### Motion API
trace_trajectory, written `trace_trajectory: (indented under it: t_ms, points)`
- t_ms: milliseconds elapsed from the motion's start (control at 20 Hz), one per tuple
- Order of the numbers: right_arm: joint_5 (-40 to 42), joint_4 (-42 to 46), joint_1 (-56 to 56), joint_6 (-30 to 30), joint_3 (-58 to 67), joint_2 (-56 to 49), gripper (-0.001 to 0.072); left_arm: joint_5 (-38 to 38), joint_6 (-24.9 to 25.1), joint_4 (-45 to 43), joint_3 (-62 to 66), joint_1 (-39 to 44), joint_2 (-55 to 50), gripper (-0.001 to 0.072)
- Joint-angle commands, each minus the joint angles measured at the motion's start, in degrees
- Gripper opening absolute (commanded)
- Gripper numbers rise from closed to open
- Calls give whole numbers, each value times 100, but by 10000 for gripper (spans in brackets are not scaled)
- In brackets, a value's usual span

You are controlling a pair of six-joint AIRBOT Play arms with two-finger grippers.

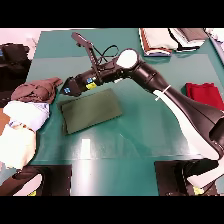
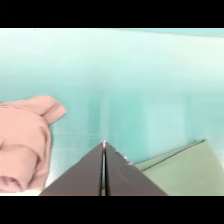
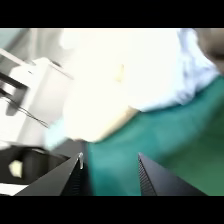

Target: Fold the shirts.

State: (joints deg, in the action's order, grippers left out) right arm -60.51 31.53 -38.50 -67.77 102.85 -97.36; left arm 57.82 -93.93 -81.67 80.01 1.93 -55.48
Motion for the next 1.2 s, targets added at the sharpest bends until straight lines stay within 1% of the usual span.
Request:
trace_trajectory:
  t_ms: [0, 100, 150, 200, 250, 300, 400, 500, 700, 750, 850, 950, 1050, 1150]
  points:
    - [-461, 1217, 636, -428, -468, 175, 407, 90, 125, -66, -42, 195, 144, 30]
    - [-704, 1912, 1270, -605, -1215, 452, 409, -42, 133, -63, -42, 417, 144, 30]
    - [-776, 2100, 1565, -704, -1565, 514, 411, -79, 138, -63, -42, 494, 144, 30]
    - [-787, 2079, 1884, -837, -1902, 518, 423, -114, 138, -48, -42, 568, 144, 30]
    - [-758, 2031, 2168, -918, -2170, 437, 559, -144, 138, -26, -42, 627, 142, 30]
    - [-743, 1945, 2345, -984, -2343, 302, 638, -173, 140, -17, -42, 643, 144, 30]
    - [-717, 1355, 2544, -977, -2559, -59, 637, -173, 140, 24, -42, 643, 144, 30]
    - [-715, 879, 2455, -970, -2474, -444, 631, -168, 142, 24, -42, 643, 144, 30]
    - [-750, 850, 1740, -975, -1665, -1176, 619, -164, 140, 26, -42, 643, 144, 30]
    - [-763, 850, 1526, -975, -1423, -1377, 547, -162, 140, 31, -42, 643, 144, 30]
    - [-763, 850, 1167, -973, -990, -1718, 322, -122, 140, 105, -42, 643, 144, 30]
    - [-726, 894, 918, -863, -566, -1912, 20, -125, 138, 304, -42, 643, 144, 30]
    - [-476, 970, 876, -868, -282, -1825, 18, -109, 144, 616, -42, 643, 144, 30]
    - [-459, 1451, 1097, -903, -26, -1539, 18, -31, 149, 824, -42, 643, 144, 30]
